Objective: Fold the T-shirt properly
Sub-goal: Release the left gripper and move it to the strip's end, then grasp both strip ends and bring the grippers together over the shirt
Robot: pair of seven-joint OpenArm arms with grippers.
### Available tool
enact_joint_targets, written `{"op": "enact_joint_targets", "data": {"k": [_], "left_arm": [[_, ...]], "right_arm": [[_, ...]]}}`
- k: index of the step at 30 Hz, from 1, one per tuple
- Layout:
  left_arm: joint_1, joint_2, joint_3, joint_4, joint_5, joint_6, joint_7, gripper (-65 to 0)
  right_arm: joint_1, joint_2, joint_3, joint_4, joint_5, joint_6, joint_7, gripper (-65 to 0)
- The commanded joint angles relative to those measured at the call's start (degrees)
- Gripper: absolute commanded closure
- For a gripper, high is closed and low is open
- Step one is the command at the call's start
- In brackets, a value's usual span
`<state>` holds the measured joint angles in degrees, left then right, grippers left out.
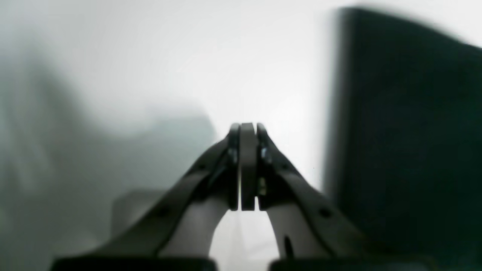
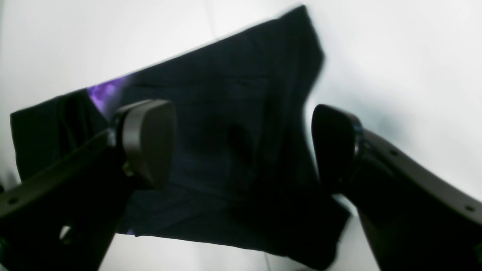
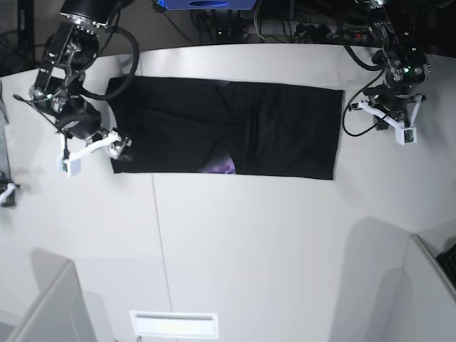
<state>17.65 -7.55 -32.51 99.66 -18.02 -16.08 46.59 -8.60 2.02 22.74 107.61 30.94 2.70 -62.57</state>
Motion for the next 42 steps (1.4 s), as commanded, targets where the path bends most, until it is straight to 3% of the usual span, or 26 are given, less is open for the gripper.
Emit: {"op": "enact_joint_targets", "data": {"k": [1, 5, 8, 11, 16, 23, 31, 33, 38, 42], "left_arm": [[-0.3, -1.5, -0.9, -0.4, -0.5, -0.2, -1.1, 0.0], [-0.2, -4.2, -1.9, -4.5, -0.5, -0.2, -1.8, 0.0], [1.2, -4.4, -1.7, -5.8, -0.5, -0.2, -7.0, 0.0], [2.4, -4.4, -1.5, -5.7, -0.9, -0.2, -11.2, 0.0], [2.4, -4.4, -1.5, -6.1, -0.9, -0.3, -11.3, 0.0], [2.1, -4.4, -1.4, -6.1, -0.9, -0.3, -11.3, 0.0], [2.1, -4.4, -1.4, -6.1, -0.9, -0.3, -11.3, 0.0], [2.1, -4.4, -1.4, -6.1, -0.9, -0.3, -11.3, 0.0], [2.0, -4.6, 3.7, -6.2, -0.5, -0.3, -11.6, 0.0], [1.2, -4.6, 7.9, -7.0, -0.5, -0.1, -11.6, 0.0]], "right_arm": [[0.6, 1.0, 0.7, 0.9, 0.9, 0.2, 0.9, -52.8], [0.5, 1.9, 1.0, -3.1, 0.9, 1.6, 1.1, -52.8], [0.5, 1.9, 1.0, -7.6, 0.9, 4.8, 1.2, -52.8], [0.4, 1.9, 1.0, -10.9, 0.9, 5.1, 2.9, -52.7], [-0.8, 1.7, 0.5, -11.8, 0.9, 5.2, 3.8, -51.5], [-2.5, 1.4, -3.1, -12.0, 0.8, 9.8, 4.3, -38.1], [-2.3, 1.4, -3.4, -14.6, 0.8, 9.8, 4.3, -37.1], [-2.2, 1.4, -3.4, -16.6, 0.8, 10.1, 4.4, -30.6], [-1.0, 1.7, -3.5, -20.2, 0.8, 10.3, 7.3, 0.0], [-1.1, 2.0, -3.2, -19.9, 0.5, 9.9, 9.2, 0.0]]}}
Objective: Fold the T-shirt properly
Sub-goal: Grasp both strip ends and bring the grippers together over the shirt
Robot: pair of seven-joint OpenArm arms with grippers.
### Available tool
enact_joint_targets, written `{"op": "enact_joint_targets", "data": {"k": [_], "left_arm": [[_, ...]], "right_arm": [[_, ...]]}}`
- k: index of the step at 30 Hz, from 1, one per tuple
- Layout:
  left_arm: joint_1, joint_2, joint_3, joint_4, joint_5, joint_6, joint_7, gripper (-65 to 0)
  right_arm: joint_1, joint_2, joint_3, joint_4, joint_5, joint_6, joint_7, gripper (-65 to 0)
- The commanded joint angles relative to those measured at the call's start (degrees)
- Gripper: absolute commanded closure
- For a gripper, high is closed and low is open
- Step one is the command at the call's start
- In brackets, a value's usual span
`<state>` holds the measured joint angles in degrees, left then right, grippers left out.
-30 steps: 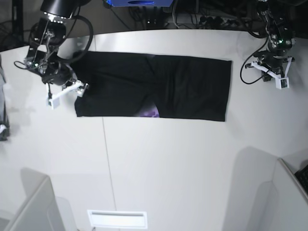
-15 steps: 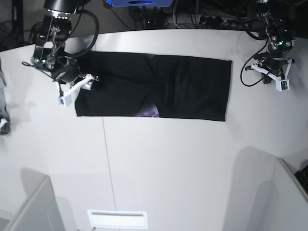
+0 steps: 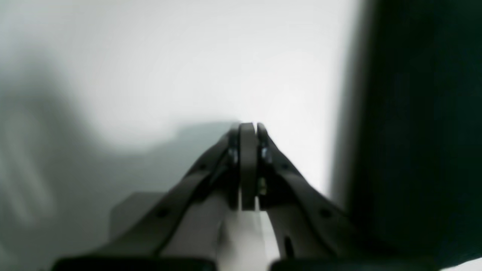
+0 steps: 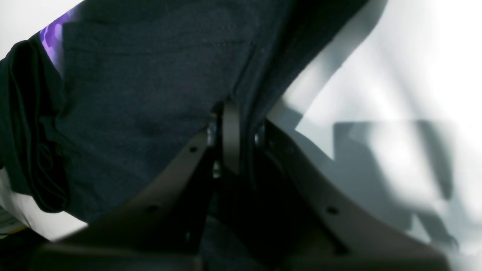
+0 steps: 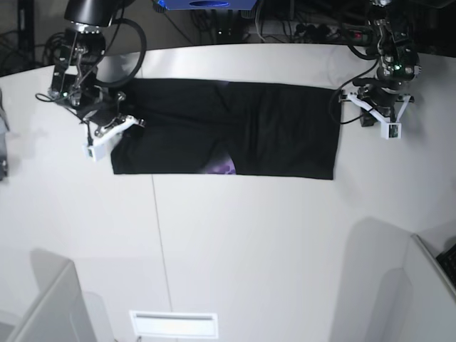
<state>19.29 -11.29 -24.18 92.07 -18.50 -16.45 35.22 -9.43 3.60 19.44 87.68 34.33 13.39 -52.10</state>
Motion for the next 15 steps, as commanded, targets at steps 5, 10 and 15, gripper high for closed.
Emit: {"op": "enact_joint_targets", "data": {"k": [5, 10, 15], "left_arm": [[-3.9, -0.6, 3.5, -5.1, 4.5, 0.3, -0.3, 0.0], [-5.5, 1.0, 8.8, -6.6, 8.9, 0.3, -0.4, 0.0], [-6.5, 1.5, 13.2, -6.2, 9.0, 0.3, -0.2, 0.0]], "right_arm": [[-0.8, 1.6, -0.4, 4.8, -3.0, -0.9, -1.7, 0.0], [-0.9, 2.6, -0.5, 9.2, -3.0, -0.9, -4.2, 0.0], [-0.6, 3.2, -0.5, 13.8, -3.0, -0.9, -6.6, 0.0]]}}
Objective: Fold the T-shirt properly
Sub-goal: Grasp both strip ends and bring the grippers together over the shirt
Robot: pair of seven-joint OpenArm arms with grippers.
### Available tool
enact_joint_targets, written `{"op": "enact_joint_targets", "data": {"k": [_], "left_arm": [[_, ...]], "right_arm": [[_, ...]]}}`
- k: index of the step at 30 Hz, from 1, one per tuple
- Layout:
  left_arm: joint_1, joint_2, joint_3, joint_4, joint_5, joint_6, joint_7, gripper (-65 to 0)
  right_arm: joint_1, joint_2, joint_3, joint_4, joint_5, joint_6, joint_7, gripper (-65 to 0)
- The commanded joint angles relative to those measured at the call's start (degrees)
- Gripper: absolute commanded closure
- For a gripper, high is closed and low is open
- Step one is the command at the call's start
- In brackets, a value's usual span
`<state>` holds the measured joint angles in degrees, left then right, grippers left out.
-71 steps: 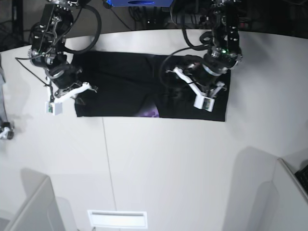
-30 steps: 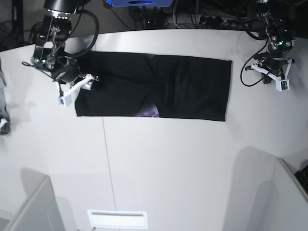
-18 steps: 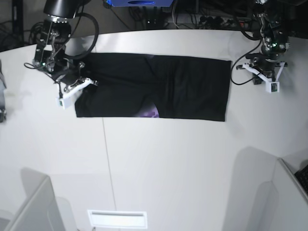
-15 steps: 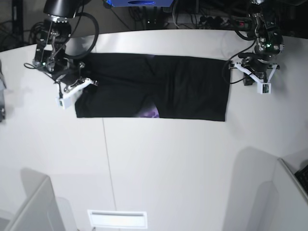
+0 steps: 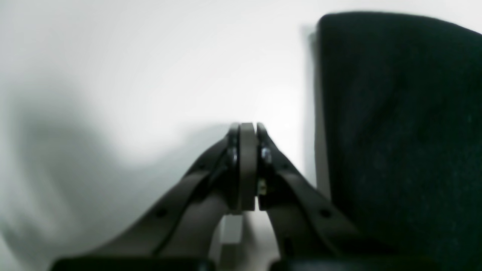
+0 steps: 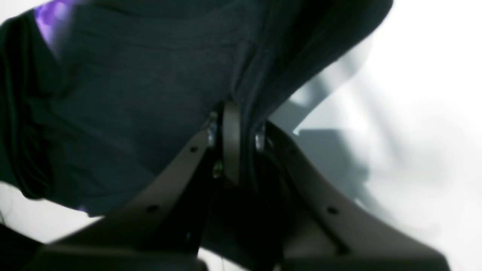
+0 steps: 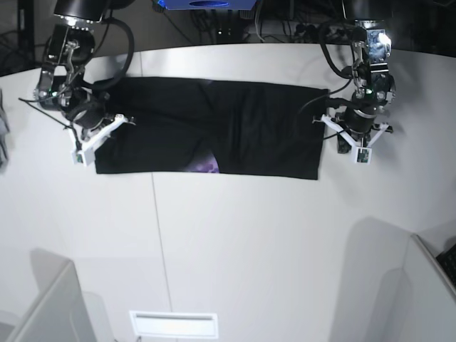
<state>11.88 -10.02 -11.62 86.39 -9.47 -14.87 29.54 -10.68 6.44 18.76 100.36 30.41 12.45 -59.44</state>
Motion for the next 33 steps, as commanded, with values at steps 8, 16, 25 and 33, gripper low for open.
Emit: {"op": "enact_joint_targets", "data": {"k": [8, 16, 25, 33], "left_arm": [[0.9, 1.0, 7.4, 0.3, -0.3, -1.3, 5.7, 0.0], [0.8, 4.3, 8.1, 0.4, -0.1, -1.3, 5.7, 0.0], [1.4, 4.1, 14.6, 0.4, -0.1, -1.2, 5.8, 0.0], [1.4, 3.7, 14.4, 0.4, -0.1, -1.2, 5.8, 0.0]], "right_arm": [[0.3, 0.1, -0.8, 8.3, 0.9, 0.0, -2.8, 0.0], [-0.6, -1.0, -8.5, 12.9, 1.0, -4.6, -2.8, 0.0], [-0.4, -2.4, -18.1, 14.9, 1.4, -11.4, -2.6, 0.0], [-0.1, -4.1, -24.8, 14.9, 1.1, -12.5, 1.1, 0.0]]}}
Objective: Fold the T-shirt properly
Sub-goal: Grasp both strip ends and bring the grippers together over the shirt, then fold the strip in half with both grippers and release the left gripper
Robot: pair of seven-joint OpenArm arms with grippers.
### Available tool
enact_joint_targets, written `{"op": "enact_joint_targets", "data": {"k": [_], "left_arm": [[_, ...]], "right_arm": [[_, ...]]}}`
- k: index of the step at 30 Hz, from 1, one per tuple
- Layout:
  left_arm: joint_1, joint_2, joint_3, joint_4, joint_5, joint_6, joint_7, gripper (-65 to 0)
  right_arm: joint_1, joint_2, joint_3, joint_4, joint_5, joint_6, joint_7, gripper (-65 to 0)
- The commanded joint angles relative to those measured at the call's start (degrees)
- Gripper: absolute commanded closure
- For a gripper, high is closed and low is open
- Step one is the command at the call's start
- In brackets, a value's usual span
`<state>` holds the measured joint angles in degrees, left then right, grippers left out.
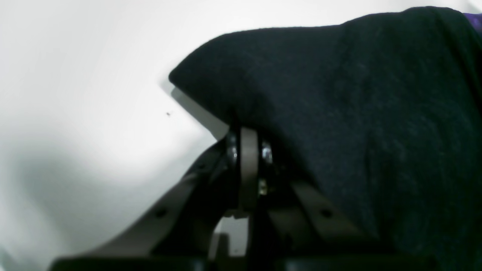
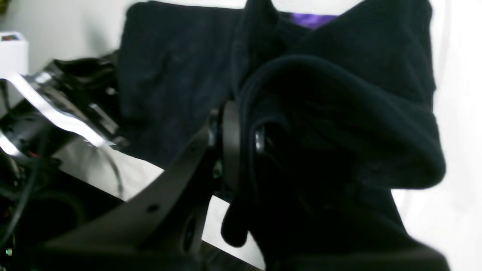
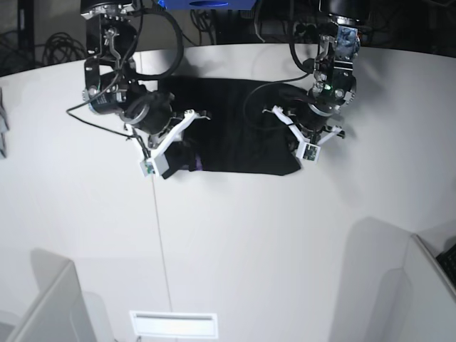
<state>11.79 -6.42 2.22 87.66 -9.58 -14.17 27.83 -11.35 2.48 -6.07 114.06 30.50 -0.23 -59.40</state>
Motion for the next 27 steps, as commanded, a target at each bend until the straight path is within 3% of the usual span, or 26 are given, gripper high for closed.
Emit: {"op": "enact_joint_targets", "data": {"k": [1, 8, 17, 27], "left_arm": [[1.5, 0.1, 0.6, -0.8, 0.0, -1.9, 7.5, 0.0], [1.6, -0.4, 0.6, -0.8, 0.0, -1.9, 7.5, 0.0], [1.6, -2.3, 0.6, -0.8, 0.0, -1.9, 7.5, 0.0], [1.7, -2.7, 0.6, -0.8, 0.0, -1.9, 7.5, 0.0]], "right_arm": [[0.6, -0.7, -0.4, 1.2, 1.0, -0.1, 1.2, 0.0], [2.7, -1.8, -7.5, 1.1, 1.2, -7.8, 1.8, 0.0], [5.1, -2.0, -15.3, 0.2, 1.0, -15.1, 6.2, 0.0], [6.7, -3.8, -21.9, -3.1, 0.9, -17.6, 10.5, 0.0]]}}
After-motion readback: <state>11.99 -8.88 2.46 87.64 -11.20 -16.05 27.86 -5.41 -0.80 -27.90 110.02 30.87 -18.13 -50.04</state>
